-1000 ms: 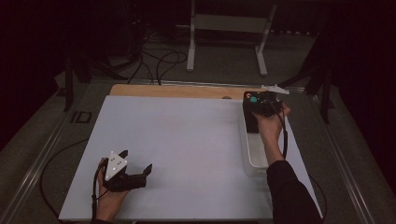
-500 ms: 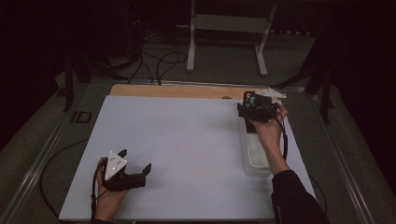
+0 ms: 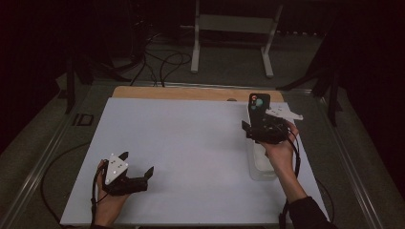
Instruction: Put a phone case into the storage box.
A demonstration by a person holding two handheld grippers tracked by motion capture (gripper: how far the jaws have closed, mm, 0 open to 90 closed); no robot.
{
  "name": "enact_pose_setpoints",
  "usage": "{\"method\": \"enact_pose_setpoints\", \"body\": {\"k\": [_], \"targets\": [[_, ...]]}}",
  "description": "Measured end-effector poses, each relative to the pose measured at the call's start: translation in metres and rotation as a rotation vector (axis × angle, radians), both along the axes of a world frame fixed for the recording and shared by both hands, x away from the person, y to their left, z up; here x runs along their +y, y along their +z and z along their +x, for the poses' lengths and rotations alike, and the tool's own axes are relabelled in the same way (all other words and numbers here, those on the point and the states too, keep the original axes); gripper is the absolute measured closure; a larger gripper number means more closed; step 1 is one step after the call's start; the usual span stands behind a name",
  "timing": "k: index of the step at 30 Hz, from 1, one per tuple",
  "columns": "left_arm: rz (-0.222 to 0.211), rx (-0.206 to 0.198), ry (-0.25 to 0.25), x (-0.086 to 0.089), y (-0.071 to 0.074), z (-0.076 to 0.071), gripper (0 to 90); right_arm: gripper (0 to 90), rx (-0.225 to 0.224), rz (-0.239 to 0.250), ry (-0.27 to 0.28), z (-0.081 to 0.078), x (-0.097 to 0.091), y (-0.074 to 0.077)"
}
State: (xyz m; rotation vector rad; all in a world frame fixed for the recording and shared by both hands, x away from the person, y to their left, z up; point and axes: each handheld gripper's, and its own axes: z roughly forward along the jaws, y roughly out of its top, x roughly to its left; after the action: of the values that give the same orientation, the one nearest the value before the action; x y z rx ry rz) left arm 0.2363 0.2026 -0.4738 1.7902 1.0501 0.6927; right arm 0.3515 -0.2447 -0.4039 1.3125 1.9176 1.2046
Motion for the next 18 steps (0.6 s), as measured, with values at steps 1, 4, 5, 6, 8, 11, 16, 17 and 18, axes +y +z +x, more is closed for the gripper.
{"method": "enact_pose_setpoints", "body": {"k": [1, 4, 5, 6, 8, 11, 16, 17, 18], "targets": [[0.0, -0.001, 0.002, 0.0, 0.001, 0.0, 0.9, 8.8, -0.005, 0.011, 0.007, -0.005, -0.001, 0.0], [0.0, 0.001, 0.003, 0.001, 0.001, 0.0, 0.9, 8.9, -0.007, 0.02, 0.017, -0.014, -0.003, -0.001], [-0.002, 0.001, 0.003, 0.003, 0.003, 0.0, 0.9, 8.9, -0.023, 0.02, 0.031, -0.028, -0.004, -0.004], [-0.006, 0.0, 0.007, 0.004, 0.003, 0.0, 0.9, 8.9, -0.026, 0.02, 0.032, -0.03, -0.005, -0.005], [-0.012, -0.002, 0.009, 0.006, 0.004, -0.001, 0.9, 8.9, -0.026, 0.023, 0.04, -0.036, -0.005, -0.007], [-0.026, -0.003, 0.01, 0.009, 0.006, -0.003, 0.9, 8.9, -0.035, 0.017, 0.042, -0.048, -0.007, -0.012], [-0.033, -0.012, 0.02, 0.015, 0.01, -0.005, 0.9, 8.9, -0.034, 0.052, 0.04, -0.069, -0.013, -0.022], [-0.035, -0.013, 0.022, 0.016, 0.01, -0.006, 0.9, 8.9, -0.044, 0.052, 0.041, -0.073, -0.015, -0.025], [-0.034, -0.014, 0.021, 0.017, 0.01, -0.006, 0.9, 8.9, -0.054, 0.048, 0.042, -0.077, -0.016, -0.027]]}}
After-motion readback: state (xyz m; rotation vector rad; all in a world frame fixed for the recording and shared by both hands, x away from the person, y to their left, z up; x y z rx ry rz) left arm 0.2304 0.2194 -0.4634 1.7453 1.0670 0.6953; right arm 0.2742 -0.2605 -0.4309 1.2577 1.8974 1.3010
